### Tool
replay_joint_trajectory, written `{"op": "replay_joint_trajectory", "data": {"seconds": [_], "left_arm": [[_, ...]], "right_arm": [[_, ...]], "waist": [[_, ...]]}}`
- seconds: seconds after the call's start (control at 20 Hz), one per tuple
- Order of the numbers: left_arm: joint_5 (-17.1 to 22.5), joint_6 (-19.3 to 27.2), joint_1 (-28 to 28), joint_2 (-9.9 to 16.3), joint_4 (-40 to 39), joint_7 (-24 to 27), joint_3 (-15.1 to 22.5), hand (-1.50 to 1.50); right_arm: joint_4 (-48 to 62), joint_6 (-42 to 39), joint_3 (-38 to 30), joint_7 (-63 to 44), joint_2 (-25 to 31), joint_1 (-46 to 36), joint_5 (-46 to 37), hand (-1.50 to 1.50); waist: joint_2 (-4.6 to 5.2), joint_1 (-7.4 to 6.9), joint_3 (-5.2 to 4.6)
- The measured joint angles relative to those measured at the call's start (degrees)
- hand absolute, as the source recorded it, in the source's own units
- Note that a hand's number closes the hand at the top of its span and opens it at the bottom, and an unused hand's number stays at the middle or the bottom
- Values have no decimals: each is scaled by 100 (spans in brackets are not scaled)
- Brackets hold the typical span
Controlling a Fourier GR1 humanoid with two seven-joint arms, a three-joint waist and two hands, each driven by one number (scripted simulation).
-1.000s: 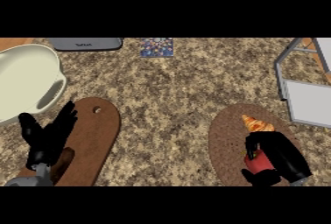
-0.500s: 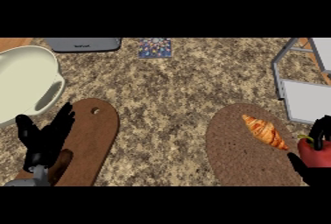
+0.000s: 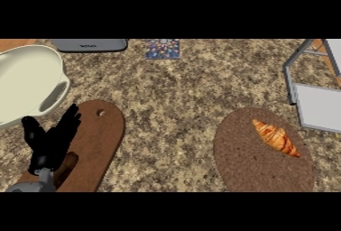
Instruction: Pick the bell pepper from the placemat and place it in the tiered shelf
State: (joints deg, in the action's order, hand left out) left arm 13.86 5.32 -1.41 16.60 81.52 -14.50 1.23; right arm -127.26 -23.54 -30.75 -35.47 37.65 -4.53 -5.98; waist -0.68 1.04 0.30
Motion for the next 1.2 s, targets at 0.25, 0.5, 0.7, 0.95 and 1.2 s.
{"op": "replay_joint_trajectory", "data": {"seconds": [0.25, 0.5, 0.7, 0.95, 1.2], "left_arm": [[-20, -71, -65, -32, -81, 69, -34, 0], [-114, -61, -203, -126, -145, 13, 26, 0], [-167, -51, -182, -169, -60, 16, 31, 0], [-174, -124, -274, -187, -161, -30, -7, 0], [-173, -180, -308, -187, -164, -77, -51, 0]], "right_arm": [[863, -243, -643, -592, 889, -883, 736, 150], [2046, -242, -674, -696, 1651, -1736, 888, 150], [3051, -251, -559, -295, 2129, -2214, 728, 150], [4195, -343, -199, 335, 2504, -2690, 562, 150], [5095, -330, 337, 1147, 2615, -3007, 165, 150]], "waist": [[17, -82, 2], [36, -173, 7], [52, -208, 3], [59, -240, 9], [69, -271, 6]]}}
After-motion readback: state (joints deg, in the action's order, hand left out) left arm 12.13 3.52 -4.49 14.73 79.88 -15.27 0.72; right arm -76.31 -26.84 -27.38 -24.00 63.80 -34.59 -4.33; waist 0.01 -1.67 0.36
